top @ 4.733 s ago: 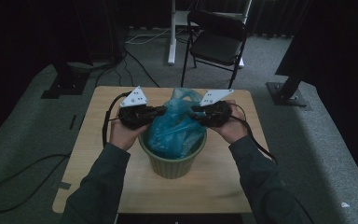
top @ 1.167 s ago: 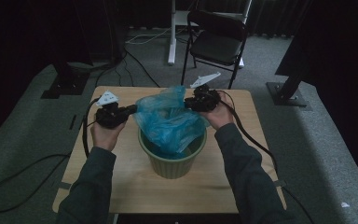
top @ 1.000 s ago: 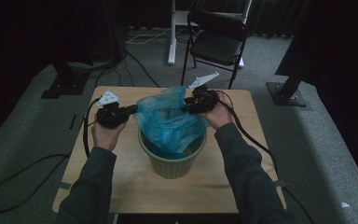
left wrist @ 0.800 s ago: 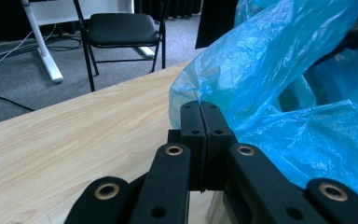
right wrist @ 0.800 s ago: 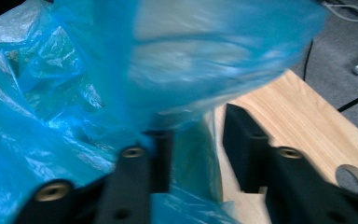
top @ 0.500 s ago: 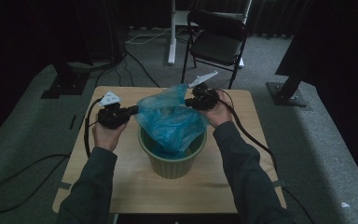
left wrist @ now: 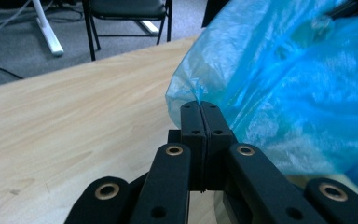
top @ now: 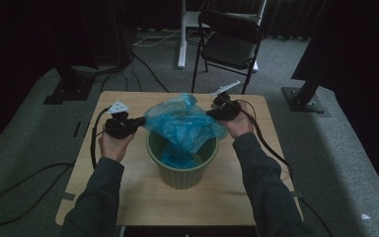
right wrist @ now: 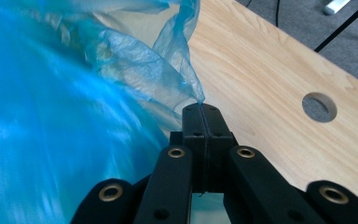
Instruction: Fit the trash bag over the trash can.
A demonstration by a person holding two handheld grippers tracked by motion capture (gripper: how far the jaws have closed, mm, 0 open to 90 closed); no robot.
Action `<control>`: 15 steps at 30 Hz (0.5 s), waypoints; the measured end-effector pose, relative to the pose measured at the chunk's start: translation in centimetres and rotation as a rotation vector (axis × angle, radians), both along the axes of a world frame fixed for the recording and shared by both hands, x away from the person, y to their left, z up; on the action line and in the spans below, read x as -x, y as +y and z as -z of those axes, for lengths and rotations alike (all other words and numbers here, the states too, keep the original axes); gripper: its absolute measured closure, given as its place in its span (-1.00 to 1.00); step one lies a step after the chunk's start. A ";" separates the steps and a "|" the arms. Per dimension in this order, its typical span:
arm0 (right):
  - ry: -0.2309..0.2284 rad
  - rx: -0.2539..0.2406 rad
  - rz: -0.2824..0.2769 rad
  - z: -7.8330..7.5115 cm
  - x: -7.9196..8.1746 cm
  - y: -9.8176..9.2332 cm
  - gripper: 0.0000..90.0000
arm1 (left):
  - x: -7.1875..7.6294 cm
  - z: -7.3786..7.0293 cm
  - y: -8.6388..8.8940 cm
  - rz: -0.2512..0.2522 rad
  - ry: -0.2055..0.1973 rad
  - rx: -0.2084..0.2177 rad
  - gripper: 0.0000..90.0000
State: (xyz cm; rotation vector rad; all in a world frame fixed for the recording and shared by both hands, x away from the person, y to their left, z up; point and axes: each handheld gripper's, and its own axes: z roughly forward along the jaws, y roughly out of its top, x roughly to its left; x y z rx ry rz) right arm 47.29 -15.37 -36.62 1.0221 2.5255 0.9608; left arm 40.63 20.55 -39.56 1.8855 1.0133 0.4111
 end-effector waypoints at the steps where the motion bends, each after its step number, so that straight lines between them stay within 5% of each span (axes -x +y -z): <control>1: 0.002 -0.003 -0.001 0.1 0.1 -0.2 1.00 | 0.1 0.2 0.0 0.002 0.007 0.003 0.98; 15: 0.016 -0.025 -0.038 0.7 2.0 -1.7 1.00 | 0.9 2.1 -0.3 0.042 0.072 0.002 0.95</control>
